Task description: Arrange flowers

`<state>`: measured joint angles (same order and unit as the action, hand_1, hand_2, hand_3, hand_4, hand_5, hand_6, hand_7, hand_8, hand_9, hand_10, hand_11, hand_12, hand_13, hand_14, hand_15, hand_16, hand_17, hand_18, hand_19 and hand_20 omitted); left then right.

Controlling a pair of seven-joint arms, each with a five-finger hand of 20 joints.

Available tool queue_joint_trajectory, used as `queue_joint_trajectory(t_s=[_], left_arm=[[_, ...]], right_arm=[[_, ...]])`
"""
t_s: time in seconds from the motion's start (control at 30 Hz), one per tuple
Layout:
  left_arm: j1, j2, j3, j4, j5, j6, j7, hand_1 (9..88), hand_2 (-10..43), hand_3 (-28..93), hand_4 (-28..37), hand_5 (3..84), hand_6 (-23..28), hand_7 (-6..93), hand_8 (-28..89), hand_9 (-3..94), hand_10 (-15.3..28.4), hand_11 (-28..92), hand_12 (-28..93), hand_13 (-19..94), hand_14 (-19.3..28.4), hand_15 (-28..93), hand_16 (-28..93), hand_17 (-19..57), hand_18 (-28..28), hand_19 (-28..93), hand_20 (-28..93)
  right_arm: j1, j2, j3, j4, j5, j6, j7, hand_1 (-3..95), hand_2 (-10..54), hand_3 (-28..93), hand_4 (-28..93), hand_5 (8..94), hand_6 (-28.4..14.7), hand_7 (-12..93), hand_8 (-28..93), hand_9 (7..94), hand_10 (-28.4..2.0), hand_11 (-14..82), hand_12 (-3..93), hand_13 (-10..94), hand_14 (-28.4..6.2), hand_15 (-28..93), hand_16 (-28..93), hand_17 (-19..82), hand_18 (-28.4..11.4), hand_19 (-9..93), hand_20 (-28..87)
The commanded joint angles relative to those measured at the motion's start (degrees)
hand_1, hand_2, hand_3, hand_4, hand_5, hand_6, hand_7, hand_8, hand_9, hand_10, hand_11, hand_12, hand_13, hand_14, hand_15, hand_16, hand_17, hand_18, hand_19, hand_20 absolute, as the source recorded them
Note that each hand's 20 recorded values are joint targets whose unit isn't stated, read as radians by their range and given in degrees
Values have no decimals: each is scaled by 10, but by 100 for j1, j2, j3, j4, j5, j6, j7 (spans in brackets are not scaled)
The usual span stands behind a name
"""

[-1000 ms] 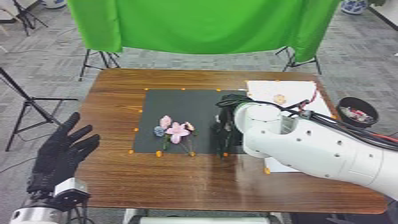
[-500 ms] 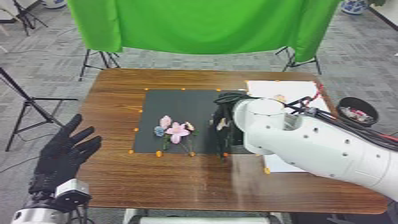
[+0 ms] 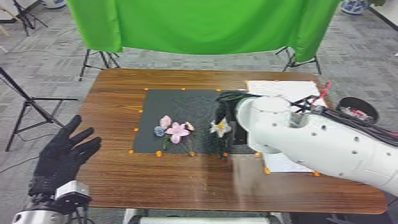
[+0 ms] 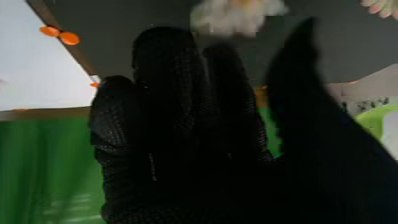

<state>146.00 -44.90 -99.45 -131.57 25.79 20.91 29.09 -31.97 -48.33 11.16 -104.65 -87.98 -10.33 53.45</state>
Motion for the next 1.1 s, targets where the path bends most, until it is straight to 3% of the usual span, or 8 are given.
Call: queue_joint_trajectory(t_s=[0.03,0.3,0.47,0.73,0.83,0.9,0.93,1.1], left_arm=[[-36,-103,-7,-20,80,-9,-150,291,70,620,-212,307,70,70,-70,270,186,248,119,204,278,573,-120,-62,284,563,-25],[19,-217,-61,-29,159,-50,-224,290,69,621,-210,307,70,71,-70,270,186,247,118,204,278,573,-120,-61,284,564,-26],[35,91,-9,-37,-67,87,80,291,70,619,-211,308,70,72,-70,270,186,248,119,204,278,573,-120,-61,284,564,-27],[-304,341,60,-1,-104,67,78,291,71,620,-212,308,70,71,-70,270,185,249,119,204,278,574,-121,-61,284,565,-28],[-397,186,21,13,34,3,-148,292,70,625,-209,308,70,71,-70,270,185,248,118,204,278,574,-121,-62,284,564,-28],[-369,260,49,21,-55,6,-18,295,71,635,-202,308,70,72,-70,270,185,248,119,204,278,574,-121,-61,284,564,-29],[-453,123,38,36,71,-60,-201,296,71,636,-201,308,70,72,-70,270,185,248,119,204,278,573,-121,-62,284,564,-29],[-437,189,88,37,-12,-27,-42,295,69,633,-202,307,69,72,-71,270,184,249,118,204,277,574,-120,-61,284,565,-29]], right_arm=[[248,-47,-365,62,-262,565,14,511,73,709,-282,722,-13,138,3,786,-112,182,156,785,-80,606,148,540,-130,932,146],[382,167,-529,-238,-430,1246,82,337,49,793,-282,620,-58,129,-94,746,-156,213,163,785,-92,608,159,569,-124,932,123],[619,245,-436,9,-140,1174,-29,238,86,785,-268,520,-79,104,-87,685,-192,210,159,749,-126,638,151,564,-140,932,115],[1175,545,-626,1075,233,1206,150,184,113,773,-240,509,-69,105,-87,605,-208,166,150,672,-151,653,130,473,-179,932,119],[1407,687,-888,1341,331,1304,253,176,116,775,-239,491,-73,99,-86,568,-214,147,147,649,-160,659,123,463,-177,932,111],[1464,758,-1008,1422,199,1317,382,174,116,779,-239,486,-71,100,-84,560,-215,142,148,645,-160,661,118,455,-178,932,107],[1389,819,-921,1439,209,1238,424,175,117,781,-239,485,-71,100,-84,557,-216,141,148,642,-161,662,116,450,-178,932,104],[1003,777,-434,1657,377,862,452,175,115,789,-239,475,-61,101,-86,542,-217,132,147,631,-164,666,109,442,-180,932,96]])
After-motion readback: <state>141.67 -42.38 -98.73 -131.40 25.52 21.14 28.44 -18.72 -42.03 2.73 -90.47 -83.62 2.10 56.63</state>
